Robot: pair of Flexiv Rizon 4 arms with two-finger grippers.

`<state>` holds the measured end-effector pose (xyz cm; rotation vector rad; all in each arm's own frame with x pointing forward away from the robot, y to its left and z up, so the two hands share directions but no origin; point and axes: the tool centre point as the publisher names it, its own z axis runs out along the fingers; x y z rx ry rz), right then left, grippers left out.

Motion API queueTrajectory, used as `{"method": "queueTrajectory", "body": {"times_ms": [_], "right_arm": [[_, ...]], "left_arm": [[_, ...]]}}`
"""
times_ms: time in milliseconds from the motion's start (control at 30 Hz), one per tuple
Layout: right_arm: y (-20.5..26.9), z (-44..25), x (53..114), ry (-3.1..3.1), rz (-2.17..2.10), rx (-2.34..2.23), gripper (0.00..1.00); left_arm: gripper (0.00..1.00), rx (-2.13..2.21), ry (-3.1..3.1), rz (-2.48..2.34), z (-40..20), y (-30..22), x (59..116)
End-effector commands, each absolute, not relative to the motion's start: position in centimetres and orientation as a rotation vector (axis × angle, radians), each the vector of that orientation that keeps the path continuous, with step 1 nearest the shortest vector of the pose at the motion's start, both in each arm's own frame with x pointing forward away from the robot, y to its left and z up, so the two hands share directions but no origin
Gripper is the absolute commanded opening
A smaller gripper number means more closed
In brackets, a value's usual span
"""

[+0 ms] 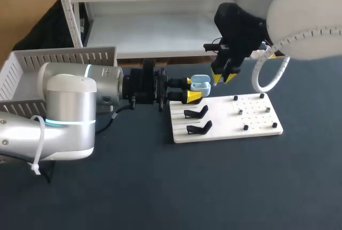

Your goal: Pick up each earbud case from the left stands, insert the matching earbuds, close the lid, and place the case in the box.

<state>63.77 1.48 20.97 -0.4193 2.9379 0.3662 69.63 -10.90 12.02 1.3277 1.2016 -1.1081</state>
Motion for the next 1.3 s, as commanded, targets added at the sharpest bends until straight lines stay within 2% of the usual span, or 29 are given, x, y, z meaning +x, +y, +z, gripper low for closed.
{"method": "queueTrajectory", "body": {"times_ms": [33, 267, 667, 1300], "right_arm": [[1.5, 21.1, 63.7, 2.938, 0.365, -0.419, 0.0], [1.4, 21.5, 64.2, 2.907, 0.363, -0.461, 0.0], [4.7, 21.3, 65.4, 2.875, 0.307, -0.699, 0.0], [5.9, 19.6, 66.8, 2.818, 0.209, -0.666, 0.0]], "left_arm": [[0.0, 1.323, 1.201, -1.104, 11.9, -10.9, 69.5], [0.0, 1.323, 1.201, -1.104, 11.9, -10.9, 69.5], [0.0, 1.323, 1.201, -1.104, 11.9, -10.9, 69.5], [0.0, 1.323, 1.201, -1.104, 11.9, -10.9, 69.5]]}}
